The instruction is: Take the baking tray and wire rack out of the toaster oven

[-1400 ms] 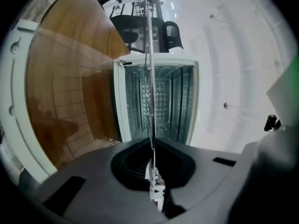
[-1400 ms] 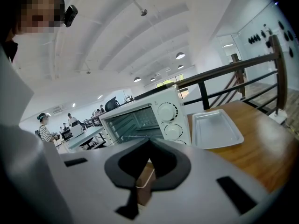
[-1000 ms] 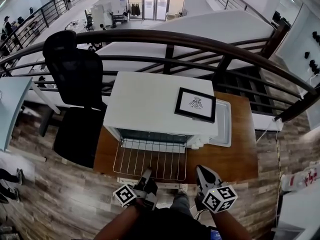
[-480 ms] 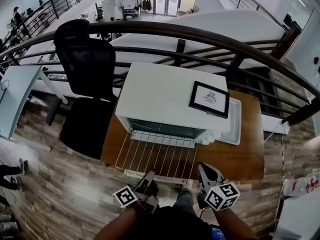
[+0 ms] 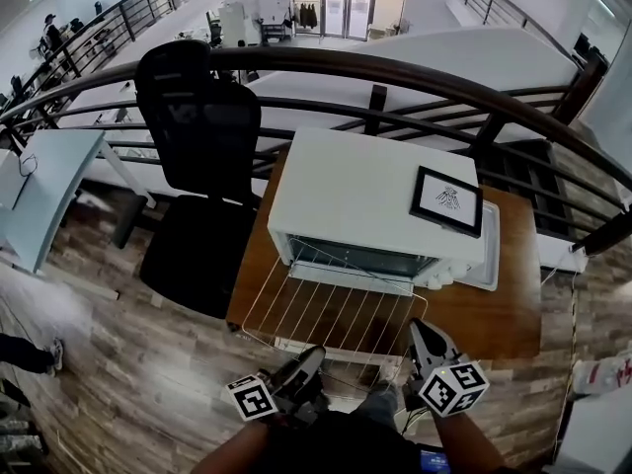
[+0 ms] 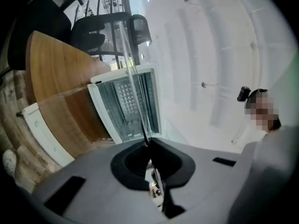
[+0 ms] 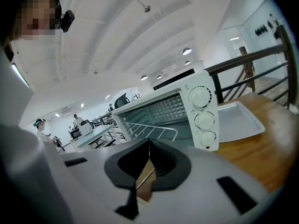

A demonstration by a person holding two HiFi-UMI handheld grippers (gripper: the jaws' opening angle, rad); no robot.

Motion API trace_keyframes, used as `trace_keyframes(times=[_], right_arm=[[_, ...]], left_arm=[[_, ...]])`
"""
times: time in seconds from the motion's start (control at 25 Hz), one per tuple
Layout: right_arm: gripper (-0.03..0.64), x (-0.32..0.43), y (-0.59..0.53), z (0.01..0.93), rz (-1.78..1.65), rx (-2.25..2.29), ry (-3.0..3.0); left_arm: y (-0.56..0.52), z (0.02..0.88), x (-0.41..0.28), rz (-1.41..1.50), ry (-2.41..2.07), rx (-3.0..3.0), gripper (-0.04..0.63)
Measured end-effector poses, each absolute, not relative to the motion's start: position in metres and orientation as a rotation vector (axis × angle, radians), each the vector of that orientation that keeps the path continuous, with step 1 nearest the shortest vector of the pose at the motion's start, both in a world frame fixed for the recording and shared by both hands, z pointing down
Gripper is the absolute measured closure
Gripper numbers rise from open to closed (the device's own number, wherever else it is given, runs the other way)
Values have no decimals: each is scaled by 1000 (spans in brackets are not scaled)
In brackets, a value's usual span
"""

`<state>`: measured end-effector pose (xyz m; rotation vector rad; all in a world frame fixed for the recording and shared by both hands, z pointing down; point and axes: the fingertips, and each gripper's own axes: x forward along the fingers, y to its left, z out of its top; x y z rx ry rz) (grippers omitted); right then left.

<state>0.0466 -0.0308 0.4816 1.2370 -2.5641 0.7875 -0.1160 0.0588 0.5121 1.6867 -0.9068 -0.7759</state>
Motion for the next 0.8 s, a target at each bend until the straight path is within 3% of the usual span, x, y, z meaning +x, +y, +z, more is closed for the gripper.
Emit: trace_keyframes(times=[0.12,0.2,0.32,0.8], right_arm=[[597,59,-33,481,729,1336,-2540],[483,69,-33,482,746,1391,-2519],[422,82,-37,483,722,1416,-2493],[407,147,-36,493,902,1196,-2533]], left_arm=[[67,507,-115,-755,-855,1746,588],[70,506,-111,-741,-813,1772,588],[69,505,-105,-721,-755,1804,588],[79,501,-34,-695,-688,1847,588]])
